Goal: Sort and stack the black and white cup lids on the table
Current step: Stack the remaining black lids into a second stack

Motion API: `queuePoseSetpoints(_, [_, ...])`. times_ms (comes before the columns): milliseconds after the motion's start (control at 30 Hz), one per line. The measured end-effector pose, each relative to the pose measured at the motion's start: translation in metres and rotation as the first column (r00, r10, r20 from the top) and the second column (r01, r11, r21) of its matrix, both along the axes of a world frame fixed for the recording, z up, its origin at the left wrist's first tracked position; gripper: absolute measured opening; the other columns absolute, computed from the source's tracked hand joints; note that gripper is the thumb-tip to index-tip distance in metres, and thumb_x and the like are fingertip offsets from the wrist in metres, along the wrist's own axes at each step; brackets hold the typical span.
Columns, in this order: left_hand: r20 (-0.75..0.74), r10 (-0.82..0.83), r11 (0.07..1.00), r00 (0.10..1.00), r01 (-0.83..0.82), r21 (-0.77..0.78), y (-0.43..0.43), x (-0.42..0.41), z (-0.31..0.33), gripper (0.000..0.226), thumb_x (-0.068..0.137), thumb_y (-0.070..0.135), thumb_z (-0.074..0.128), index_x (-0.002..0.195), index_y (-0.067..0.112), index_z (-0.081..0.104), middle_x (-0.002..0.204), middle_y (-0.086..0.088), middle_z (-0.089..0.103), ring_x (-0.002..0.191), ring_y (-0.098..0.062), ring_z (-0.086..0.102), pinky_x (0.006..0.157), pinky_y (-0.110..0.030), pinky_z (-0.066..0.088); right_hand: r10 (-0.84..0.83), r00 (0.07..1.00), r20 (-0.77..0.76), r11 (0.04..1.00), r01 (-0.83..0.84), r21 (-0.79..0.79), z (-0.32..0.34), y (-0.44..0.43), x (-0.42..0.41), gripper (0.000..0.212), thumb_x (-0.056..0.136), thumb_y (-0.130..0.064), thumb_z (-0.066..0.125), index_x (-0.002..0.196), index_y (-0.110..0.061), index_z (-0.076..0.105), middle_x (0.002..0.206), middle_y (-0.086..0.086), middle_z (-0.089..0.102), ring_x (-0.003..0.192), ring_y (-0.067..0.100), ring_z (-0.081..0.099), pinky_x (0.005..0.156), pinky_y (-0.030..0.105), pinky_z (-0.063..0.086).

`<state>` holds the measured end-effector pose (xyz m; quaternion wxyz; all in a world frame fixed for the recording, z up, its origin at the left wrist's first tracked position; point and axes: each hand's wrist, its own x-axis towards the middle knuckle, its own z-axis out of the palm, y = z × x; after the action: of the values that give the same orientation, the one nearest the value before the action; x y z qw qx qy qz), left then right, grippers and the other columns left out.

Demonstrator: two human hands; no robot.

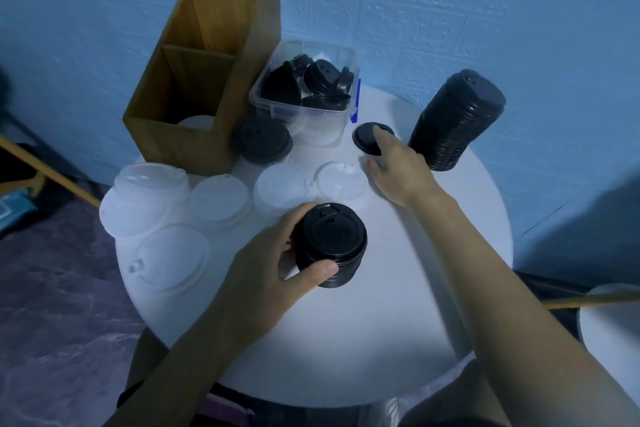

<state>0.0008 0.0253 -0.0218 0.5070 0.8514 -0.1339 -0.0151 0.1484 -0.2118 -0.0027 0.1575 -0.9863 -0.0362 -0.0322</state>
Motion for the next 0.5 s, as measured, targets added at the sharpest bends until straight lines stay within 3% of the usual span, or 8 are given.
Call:
queuePoseSetpoints(100, [-0.004,-0.012,1.0,1.0,0.012,0.009,0.001,0.0,0.0,0.065,0.076,0.052,0.07,0.137,0.053,0.048,0.124,0.028,0.065,0.115,0.005,0.061,0.093,-0.013,0.046,0.037,0.999,0.038,0.999,-0.036,-0.006,-0.001,-0.002,-0.014,0.04,0.102,-0.031,0.055,0.137,-0.012,0.059,0.144,0.004,0.052,0.123,0.032,0.057,0.094,0.043,0.048])
queuePoseSetpoints(200, [-0.006,-0.009,1.0,1.0,0.009,-0.013,0.0,0.0,0.002,0.065,0.073,0.056,0.066,0.136,0.055,0.047,0.125,0.028,0.064,0.114,0.004,0.062,0.094,-0.019,0.048,0.01,0.988,0.157,0.988,-0.035,0.154,-0.004,-0.012,-0.037,0.023,0.095,-0.026,0.065,0.116,-0.019,0.069,0.123,-0.002,0.056,0.102,0.024,0.062,0.089,0.038,0.05])
queuePoseSetpoints(267, [-0.007,-0.013,1.0,1.0,0.013,-0.025,0.0,-0.001,0.002,0.064,0.074,0.054,0.067,0.134,0.057,0.048,0.124,0.029,0.065,0.113,0.003,0.063,0.095,-0.022,0.049,-0.045,0.989,0.144,0.977,0.013,0.213,-0.006,-0.018,-0.045,0.032,0.093,-0.032,0.069,0.124,-0.024,0.065,0.128,-0.003,0.052,0.103,0.022,0.061,0.092,0.035,0.048])
queuePoseSetpoints(333, [-0.012,-0.016,1.0,1.0,0.016,-0.019,0.001,-0.001,0.003,0.062,0.074,0.051,0.069,0.133,0.056,0.049,0.122,0.029,0.066,0.112,0.002,0.064,0.096,-0.025,0.05,-0.033,0.997,0.069,0.979,0.018,0.205,-0.006,-0.021,-0.044,0.047,0.093,-0.04,0.068,0.136,-0.028,0.058,0.137,-0.005,0.052,0.115,0.019,0.057,0.094,0.032,0.042])
queuePoseSetpoints(433, [-0.01,-0.016,1.0,1.0,0.016,-0.009,0.001,-0.001,0.003,0.06,0.079,0.04,0.075,0.132,0.055,0.05,0.121,0.027,0.067,0.113,0.001,0.064,0.096,-0.025,0.05,-0.025,0.999,0.027,0.983,0.02,0.181,-0.01,-0.023,-0.041,0.043,0.092,-0.042,0.069,0.132,-0.029,0.061,0.128,-0.007,0.062,0.116,0.018,0.057,0.087,0.029,0.038])
queuePoseSetpoints(500, [-0.014,-0.016,1.0,1.0,0.016,-0.015,0.001,-0.002,0.003,0.061,0.081,0.036,0.078,0.133,0.053,0.051,0.122,0.027,0.067,0.114,0.001,0.064,0.097,-0.024,0.049,-0.102,0.992,0.07,0.943,0.074,0.325,-0.006,-0.022,-0.045,0.041,0.09,-0.04,0.073,0.128,-0.028,0.065,0.124,-0.008,0.065,0.109,0.016,0.06,0.09,0.031,0.043])
